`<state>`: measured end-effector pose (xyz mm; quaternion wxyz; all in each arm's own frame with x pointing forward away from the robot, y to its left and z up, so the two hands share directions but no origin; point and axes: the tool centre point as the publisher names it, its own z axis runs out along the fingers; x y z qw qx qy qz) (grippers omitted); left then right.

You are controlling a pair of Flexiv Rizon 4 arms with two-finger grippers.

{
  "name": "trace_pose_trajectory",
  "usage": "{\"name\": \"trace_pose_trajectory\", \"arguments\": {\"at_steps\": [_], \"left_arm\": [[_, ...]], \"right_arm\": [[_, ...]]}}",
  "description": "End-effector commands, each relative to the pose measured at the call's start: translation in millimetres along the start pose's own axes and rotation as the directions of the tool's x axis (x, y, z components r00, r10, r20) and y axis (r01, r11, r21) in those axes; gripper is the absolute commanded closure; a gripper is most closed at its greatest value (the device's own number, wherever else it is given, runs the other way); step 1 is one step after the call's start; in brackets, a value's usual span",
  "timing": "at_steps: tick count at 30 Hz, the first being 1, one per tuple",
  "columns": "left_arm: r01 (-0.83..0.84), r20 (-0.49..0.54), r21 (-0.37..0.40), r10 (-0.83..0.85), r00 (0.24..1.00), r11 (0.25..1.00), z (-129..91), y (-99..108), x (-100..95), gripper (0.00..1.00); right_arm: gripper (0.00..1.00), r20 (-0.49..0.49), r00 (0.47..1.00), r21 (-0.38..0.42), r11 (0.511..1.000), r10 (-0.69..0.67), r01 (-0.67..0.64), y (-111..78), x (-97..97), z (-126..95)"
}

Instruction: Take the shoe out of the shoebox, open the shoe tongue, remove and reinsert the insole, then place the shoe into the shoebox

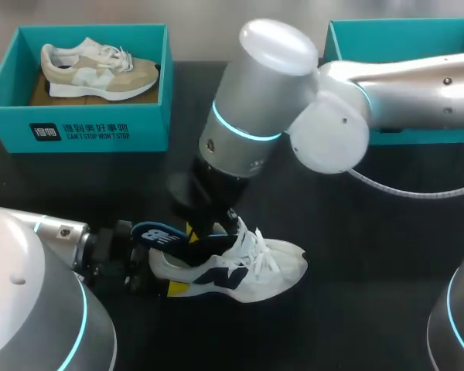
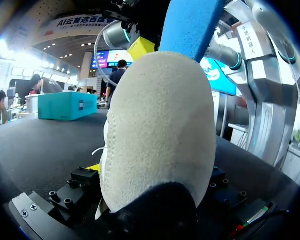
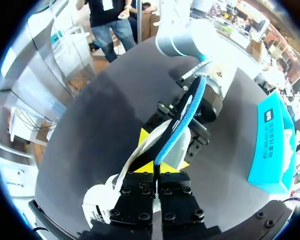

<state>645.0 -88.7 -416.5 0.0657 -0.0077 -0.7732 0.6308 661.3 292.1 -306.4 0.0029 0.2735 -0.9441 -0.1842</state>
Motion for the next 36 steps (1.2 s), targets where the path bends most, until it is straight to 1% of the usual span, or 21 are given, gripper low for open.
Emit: {"name": "trace_pose_trajectory", "arguments": {"at_steps": [1, 3, 4, 5, 6, 7, 12, 17, 20, 23, 24, 36], "left_arm": [[0.0, -0.001, 0.0, 0.0, 1.0, 1.0, 0, 2, -1.2, 1.0], [0.0, -0.001, 0.0, 0.0, 1.0, 1.0, 0, 2, -1.2, 1.0], [0.0, -0.001, 0.0, 0.0, 1.0, 1.0, 0, 2, -1.2, 1.0], [0.0, -0.001, 0.0, 0.0, 1.0, 1.0, 0, 2, -1.2, 1.0], [0.0, -0.001, 0.0, 0.0, 1.0, 1.0, 0, 2, -1.2, 1.0], [0.0, -0.001, 0.0, 0.0, 1.0, 1.0, 0, 2, -1.2, 1.0], [0.0, -0.001, 0.0, 0.0, 1.0, 1.0, 0, 2, -1.2, 1.0], [0.0, -0.001, 0.0, 0.0, 1.0, 1.0, 0, 2, -1.2, 1.0], [0.0, -0.001, 0.0, 0.0, 1.0, 1.0, 0, 2, -1.2, 1.0], [0.0, -0.001, 0.0, 0.0, 1.0, 1.0, 0, 2, -1.2, 1.0], [0.0, -0.001, 0.0, 0.0, 1.0, 1.0, 0, 2, -1.2, 1.0], [0.0, -0.001, 0.0, 0.0, 1.0, 1.0, 0, 2, -1.2, 1.0]], "right_arm": [[1.0, -0.048, 0.999, 0.001, 1.0, -0.004, 0.004, 5.8, -10.3, 7], [1.0, -0.061, 0.998, 0.0, 1.0, 0.004, -0.004, 4.7, -12.4, 9], [0.82, -0.063, 0.998, -0.001, 1.0, 0.009, -0.009, 3.5, -13.1, 9], [0.51, -0.06, 0.998, -0.005, 1.0, 0.016, -0.016, 2.2, -13.3, 9], [0.04, -0.056, 0.998, -0.004, 1.0, 0.022, -0.022, 1.4, -13.1, 8], [0.0, -0.05, 0.998, -0.002, 0.999, 0.032, -0.032, 0.8, -12.9, 7], [0.0, -0.016, 0.997, 0.007, 0.997, 0.071, -0.071, 0.4, -8.8, -3], [0.0, -0.035, 0.992, 0.033, 0.992, 0.121, -0.12, 0.7, -8.0, -9], [0.0, -0.034, 0.986, 0.02, 0.987, 0.162, -0.161, -1.0, -7.7, -14], [0.0, -0.023, 0.978, -0.026, 0.978, 0.208, -0.208, -2.9, -8.1, -21], [0.0, -0.02, 0.977, -0.031, 0.977, 0.213, -0.213, -2.8, -8.0, -23], [0.0, -0.02, 0.977, -0.031, 0.977, 0.213, -0.213, -2.8, -8.0, -23]]}}
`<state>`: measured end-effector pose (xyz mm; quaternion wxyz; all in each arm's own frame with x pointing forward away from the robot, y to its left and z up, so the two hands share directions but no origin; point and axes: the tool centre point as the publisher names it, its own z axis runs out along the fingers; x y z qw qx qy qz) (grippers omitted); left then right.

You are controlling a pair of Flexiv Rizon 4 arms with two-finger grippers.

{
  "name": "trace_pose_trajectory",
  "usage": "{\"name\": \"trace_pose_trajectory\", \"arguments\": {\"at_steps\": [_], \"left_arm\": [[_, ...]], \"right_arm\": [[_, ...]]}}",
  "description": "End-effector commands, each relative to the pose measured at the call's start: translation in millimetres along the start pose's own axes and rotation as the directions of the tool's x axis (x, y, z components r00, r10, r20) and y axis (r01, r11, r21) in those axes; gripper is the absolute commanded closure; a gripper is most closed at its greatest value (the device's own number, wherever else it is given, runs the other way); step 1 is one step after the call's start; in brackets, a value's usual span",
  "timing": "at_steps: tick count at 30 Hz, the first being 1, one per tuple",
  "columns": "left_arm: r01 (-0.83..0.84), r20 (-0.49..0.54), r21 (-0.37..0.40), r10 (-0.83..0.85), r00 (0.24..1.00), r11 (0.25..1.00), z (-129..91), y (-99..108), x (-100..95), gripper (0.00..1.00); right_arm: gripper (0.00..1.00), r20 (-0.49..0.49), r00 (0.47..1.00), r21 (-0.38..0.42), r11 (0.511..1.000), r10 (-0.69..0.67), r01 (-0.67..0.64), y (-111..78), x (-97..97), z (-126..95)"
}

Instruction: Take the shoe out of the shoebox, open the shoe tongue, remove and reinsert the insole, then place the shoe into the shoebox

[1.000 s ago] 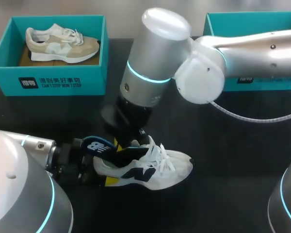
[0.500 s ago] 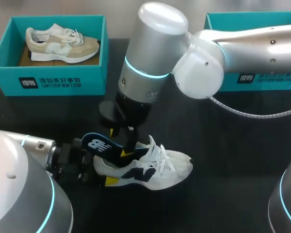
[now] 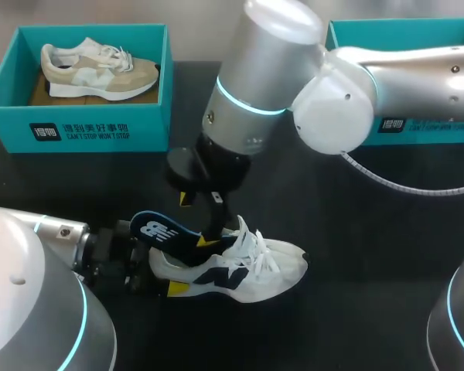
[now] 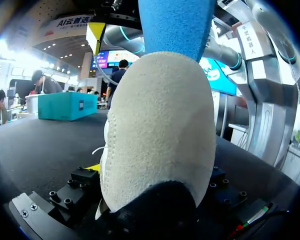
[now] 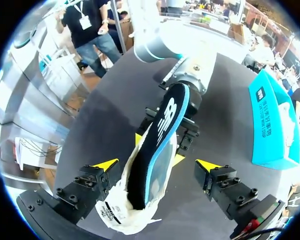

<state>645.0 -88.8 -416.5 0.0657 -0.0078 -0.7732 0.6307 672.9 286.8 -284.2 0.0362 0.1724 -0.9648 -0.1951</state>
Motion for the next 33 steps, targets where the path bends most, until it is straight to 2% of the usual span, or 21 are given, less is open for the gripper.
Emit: {"name": "trace_pose_trajectory", "arguments": {"at_steps": [1, 5, 8, 12, 20, 33], "left_arm": [[0.0, -0.001, 0.0, 0.0, 1.0, 1.0, 0, 2, -1.2, 1.0], [0.0, -0.001, 0.0, 0.0, 1.0, 1.0, 0, 2, -1.2, 1.0], [0.0, -0.001, 0.0, 0.0, 1.0, 1.0, 0, 2, -1.2, 1.0], [0.0, -0.001, 0.0, 0.0, 1.0, 1.0, 0, 2, -1.2, 1.0], [0.0, -0.001, 0.0, 0.0, 1.0, 1.0, 0, 2, -1.2, 1.0], [0.0, -0.001, 0.0, 0.0, 1.0, 1.0, 0, 2, -1.2, 1.0]], "right_arm": [[0.0, 0.003, 1.0, -0.001, 1.0, 0.0, 0.0, -0.8, 1.2, 0], [0.0, 0.003, 1.0, -0.001, 1.0, 0.0, 0.0, -0.8, 1.2, 0], [0.0, 0.031, 0.998, -0.043, 0.998, 0.05, -0.048, 3.8, 4.1, -15], [0.0, 0.021, 0.99, -0.094, 0.986, 0.143, -0.14, 5.1, 8.0, -25], [0.0, -0.026, 0.932, -0.201, 0.911, 0.362, -0.359, 15.8, 15.1, -20], [0.0, -0.026, 0.932, -0.201, 0.911, 0.362, -0.359, 15.8, 15.1, -20]]}}
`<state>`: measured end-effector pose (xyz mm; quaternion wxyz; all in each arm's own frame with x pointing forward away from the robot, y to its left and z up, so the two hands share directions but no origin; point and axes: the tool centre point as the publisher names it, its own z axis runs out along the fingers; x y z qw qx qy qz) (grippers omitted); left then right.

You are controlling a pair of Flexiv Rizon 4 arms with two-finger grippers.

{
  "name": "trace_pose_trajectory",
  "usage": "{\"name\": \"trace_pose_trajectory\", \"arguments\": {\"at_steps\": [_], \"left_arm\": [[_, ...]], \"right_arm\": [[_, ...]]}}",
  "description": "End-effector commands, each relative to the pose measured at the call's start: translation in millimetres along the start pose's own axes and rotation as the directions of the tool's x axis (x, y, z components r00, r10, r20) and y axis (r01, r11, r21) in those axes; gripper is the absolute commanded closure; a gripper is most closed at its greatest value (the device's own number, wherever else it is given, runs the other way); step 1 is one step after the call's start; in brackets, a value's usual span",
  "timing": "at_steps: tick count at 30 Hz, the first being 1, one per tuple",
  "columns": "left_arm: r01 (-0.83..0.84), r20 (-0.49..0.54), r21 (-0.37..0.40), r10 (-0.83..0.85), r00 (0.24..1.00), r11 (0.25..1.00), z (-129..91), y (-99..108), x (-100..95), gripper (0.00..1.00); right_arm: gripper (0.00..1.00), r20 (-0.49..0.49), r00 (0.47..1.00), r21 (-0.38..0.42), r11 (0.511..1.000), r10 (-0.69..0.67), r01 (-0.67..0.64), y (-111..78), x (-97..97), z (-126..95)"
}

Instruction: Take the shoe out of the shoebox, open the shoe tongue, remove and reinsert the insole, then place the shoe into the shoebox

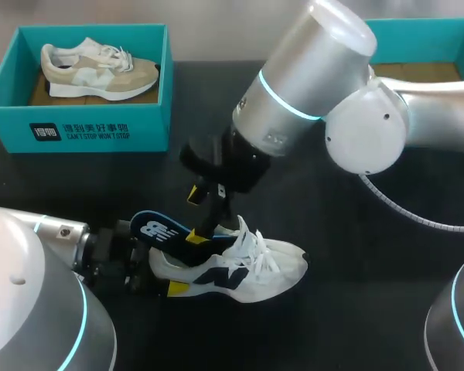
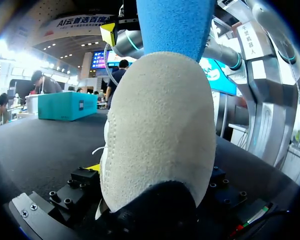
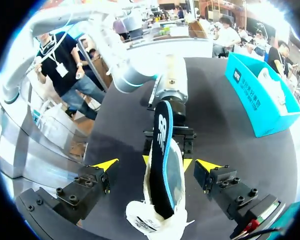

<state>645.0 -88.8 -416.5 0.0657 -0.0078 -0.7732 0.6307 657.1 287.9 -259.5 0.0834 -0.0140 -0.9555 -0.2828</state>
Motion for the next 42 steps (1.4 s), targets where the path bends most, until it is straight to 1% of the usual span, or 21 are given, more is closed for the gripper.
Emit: {"name": "trace_pose_trajectory", "arguments": {"at_steps": [1, 4, 6, 8, 13, 17, 21, 25, 30, 38, 42], "left_arm": [[0.0, -0.001, 0.0, 0.0, 1.0, 1.0, 0, 2, -1.2, 1.0], [0.0, -0.001, 0.0, 0.0, 1.0, 1.0, 0, 2, -1.2, 1.0], [0.0, -0.001, 0.0, 0.0, 1.0, 1.0, 0, 2, -1.2, 1.0], [0.0, -0.001, 0.0, 0.0, 1.0, 1.0, 0, 2, -1.2, 1.0], [0.0, -0.001, 0.0, 0.0, 1.0, 1.0, 0, 2, -1.2, 1.0], [0.0, -0.001, 0.0, 0.0, 1.0, 1.0, 0, 2, -1.2, 1.0], [0.0, -0.001, 0.0, 0.0, 1.0, 1.0, 0, 2, -1.2, 1.0], [0.0, -0.001, 0.0, 0.0, 1.0, 1.0, 0, 2, -1.2, 1.0], [0.0, -0.001, 0.0, 0.0, 1.0, 1.0, 0, 2, -1.2, 1.0], [0.0, -0.001, 0.0, 0.0, 1.0, 1.0, 0, 2, -1.2, 1.0], [0.0, -0.001, 0.0, 0.0, 1.0, 1.0, 0, 2, -1.2, 1.0]], "right_arm": [[0.0, 0.005, 0.998, 0.008, 0.998, 0.058, -0.058, 1.3, 0.0, 2], [0.0, 0.013, 0.986, 0.041, 0.985, 0.168, -0.168, 3.6, -0.3, 4], [0.0, 0.015, 0.974, 0.045, 0.973, 0.227, -0.227, 5.1, 0.7, 4], [0.0, 0.023, 0.964, 0.048, 0.963, 0.266, -0.267, 5.4, 2.5, 5], [0.0, 0.06, 0.947, 0.048, 0.947, 0.315, -0.318, 3.1, 8.8, 10], [0.0, 0.105, 0.954, 0.02, 0.959, 0.279, -0.283, 1.0, 13.2, 16], [0.0, 0.139, 0.951, 0.001, 0.96, 0.277, -0.28, -3.1, 15.0, 21], [0.0, 0.164, 0.939, 0.015, 0.951, 0.301, -0.307, -4.9, 15.4, 23], [0.0, 0.228, 0.914, 0.038, 0.935, 0.335, -0.352, -4.6, 16.8, 26], [0.0, 0.293, 0.909, 0.006, 0.95, 0.297, -0.313, -10.1, 20.0, 36], [0.0, 0.307, 0.908, 0.01, 0.953, 0.285, -0.302, -11.1, 19.0, 41]]}}
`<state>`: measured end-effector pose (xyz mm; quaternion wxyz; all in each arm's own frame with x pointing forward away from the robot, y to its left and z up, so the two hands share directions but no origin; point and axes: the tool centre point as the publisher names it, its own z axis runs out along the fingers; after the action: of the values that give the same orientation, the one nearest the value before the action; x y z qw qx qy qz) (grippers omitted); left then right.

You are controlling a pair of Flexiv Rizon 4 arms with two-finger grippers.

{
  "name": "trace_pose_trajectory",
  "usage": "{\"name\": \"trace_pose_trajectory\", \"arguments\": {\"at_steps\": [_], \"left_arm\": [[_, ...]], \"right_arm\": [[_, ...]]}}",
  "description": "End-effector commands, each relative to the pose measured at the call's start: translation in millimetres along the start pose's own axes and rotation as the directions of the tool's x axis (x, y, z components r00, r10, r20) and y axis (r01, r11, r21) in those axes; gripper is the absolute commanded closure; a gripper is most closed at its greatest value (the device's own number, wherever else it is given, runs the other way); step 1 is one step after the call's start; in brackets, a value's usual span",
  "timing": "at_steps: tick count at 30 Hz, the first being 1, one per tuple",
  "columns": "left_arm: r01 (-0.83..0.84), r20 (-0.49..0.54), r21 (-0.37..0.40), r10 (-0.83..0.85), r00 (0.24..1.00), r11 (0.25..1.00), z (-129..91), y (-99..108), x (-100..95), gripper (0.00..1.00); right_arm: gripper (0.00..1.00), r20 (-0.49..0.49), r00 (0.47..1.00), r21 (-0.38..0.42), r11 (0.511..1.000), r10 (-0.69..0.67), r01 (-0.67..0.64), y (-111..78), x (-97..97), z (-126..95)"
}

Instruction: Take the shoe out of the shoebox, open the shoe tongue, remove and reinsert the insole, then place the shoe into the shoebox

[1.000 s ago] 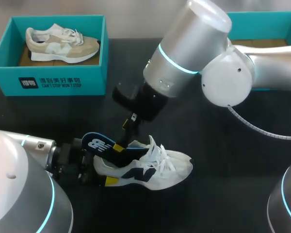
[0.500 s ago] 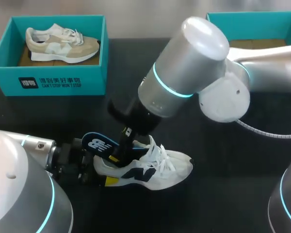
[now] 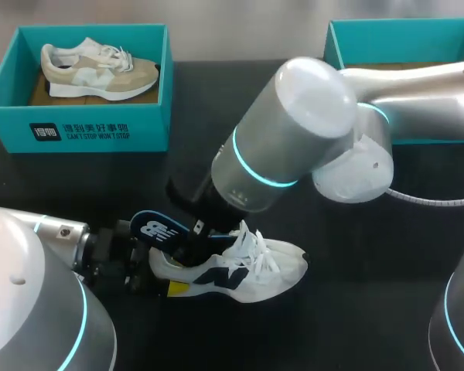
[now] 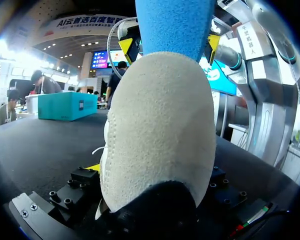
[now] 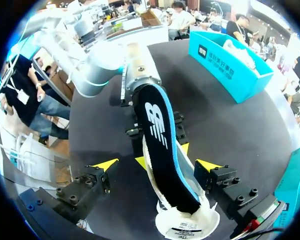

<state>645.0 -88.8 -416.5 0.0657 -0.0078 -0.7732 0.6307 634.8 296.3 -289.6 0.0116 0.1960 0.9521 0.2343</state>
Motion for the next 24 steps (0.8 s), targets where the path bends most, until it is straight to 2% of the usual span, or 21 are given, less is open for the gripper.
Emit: {"name": "trace_pose_trajectory", "arguments": {"at_steps": [1, 12, 13, 15, 17, 20, 24], "left_arm": [[0.0, -0.001, 0.0, 0.0, 1.0, 1.0, 0, 2, -1.1, 1.0], [0.0, -0.001, 0.0, 0.0, 1.0, 1.0, 0, 2, -1.1, 1.0], [0.0, -0.001, 0.0, 0.0, 1.0, 1.0, 0, 2, -1.1, 1.0], [0.0, -0.001, 0.0, 0.0, 1.0, 1.0, 0, 2, -1.1, 1.0], [0.0, -0.001, 0.0, 0.0, 1.0, 1.0, 0, 2, -1.1, 1.0], [0.0, -0.001, 0.0, 0.0, 1.0, 1.0, 0, 2, -1.1, 1.0], [0.0, -0.001, 0.0, 0.0, 1.0, 1.0, 0, 2, -1.1, 1.0]], "right_arm": [[0.0, 0.02, 1.0, -0.004, 1.0, -0.001, 0.001, -1.1, 4.1, 8], [0.0, -0.008, 1.0, -0.031, 0.999, -0.012, 0.012, -0.7, -2.0, 18], [0.11, -0.016, 1.0, -0.037, 0.999, -0.007, 0.007, -1.5, -2.6, 19], [0.13, -0.035, 0.999, -0.048, 0.999, 0.0, -0.002, -3.9, -4.1, 22], [0.2, -0.054, 0.999, -0.063, 0.998, 0.002, -0.006, -5.7, -5.4, 24], [0.45, -0.085, 0.996, -0.083, 0.997, 0.001, -0.008, -7.6, -8.7, 27], [0.49, -0.117, 0.993, -0.09, 0.996, 0.003, -0.013, -8.6, -12.6, 30]]}}
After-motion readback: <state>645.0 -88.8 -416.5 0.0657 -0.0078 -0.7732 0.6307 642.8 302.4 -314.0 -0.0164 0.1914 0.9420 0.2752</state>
